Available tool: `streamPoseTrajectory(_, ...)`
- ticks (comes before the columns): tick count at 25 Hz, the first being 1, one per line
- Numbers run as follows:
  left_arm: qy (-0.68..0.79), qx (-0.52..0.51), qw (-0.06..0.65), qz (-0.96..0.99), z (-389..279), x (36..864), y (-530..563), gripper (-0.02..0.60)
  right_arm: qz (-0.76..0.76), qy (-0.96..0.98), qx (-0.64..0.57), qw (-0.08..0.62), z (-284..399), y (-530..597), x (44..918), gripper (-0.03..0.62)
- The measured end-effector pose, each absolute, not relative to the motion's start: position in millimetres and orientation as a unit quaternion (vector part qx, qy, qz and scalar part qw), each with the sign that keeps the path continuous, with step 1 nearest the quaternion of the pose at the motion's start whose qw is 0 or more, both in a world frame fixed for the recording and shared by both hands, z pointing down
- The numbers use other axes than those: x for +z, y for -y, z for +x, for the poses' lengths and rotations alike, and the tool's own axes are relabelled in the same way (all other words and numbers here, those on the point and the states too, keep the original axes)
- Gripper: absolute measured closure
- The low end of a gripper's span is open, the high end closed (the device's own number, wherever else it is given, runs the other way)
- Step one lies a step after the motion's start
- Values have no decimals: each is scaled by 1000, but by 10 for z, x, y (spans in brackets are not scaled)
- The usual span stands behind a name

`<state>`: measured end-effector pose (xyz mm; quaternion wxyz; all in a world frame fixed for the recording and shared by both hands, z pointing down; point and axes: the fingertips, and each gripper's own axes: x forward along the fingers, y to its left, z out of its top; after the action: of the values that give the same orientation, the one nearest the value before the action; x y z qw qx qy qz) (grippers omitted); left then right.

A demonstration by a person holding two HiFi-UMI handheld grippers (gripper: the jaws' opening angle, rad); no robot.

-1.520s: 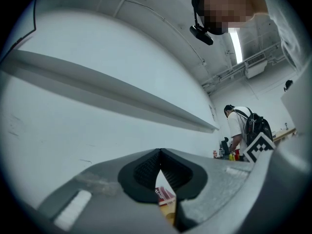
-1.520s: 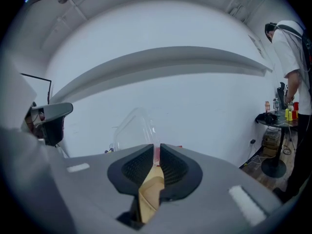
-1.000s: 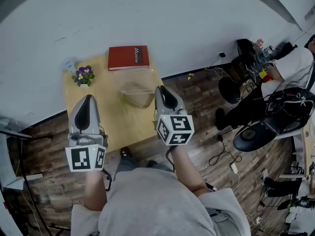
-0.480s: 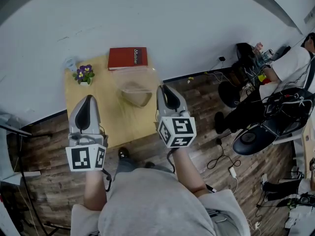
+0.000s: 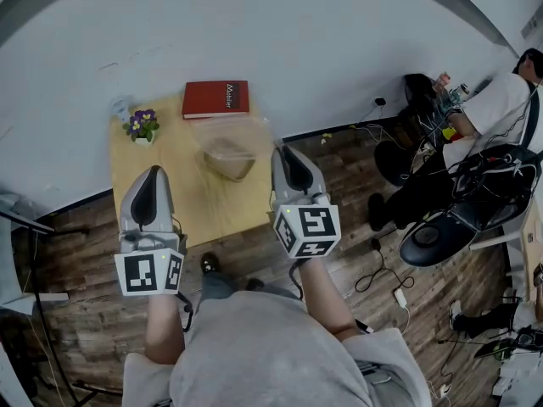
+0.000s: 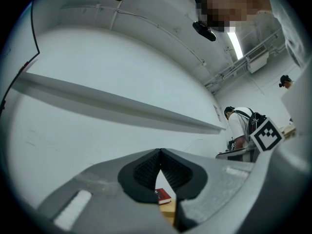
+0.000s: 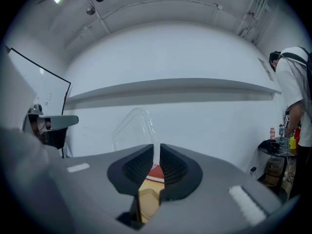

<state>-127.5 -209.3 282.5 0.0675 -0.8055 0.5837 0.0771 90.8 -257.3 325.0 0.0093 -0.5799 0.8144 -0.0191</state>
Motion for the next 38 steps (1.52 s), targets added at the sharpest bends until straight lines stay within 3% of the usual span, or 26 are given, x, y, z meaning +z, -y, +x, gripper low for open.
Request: streamPoseTrajectory(38, -590, 51, 56, -804, -807, 2978, 1829, 578, -587, -809, 16, 34, 1441, 2141, 3099, 554)
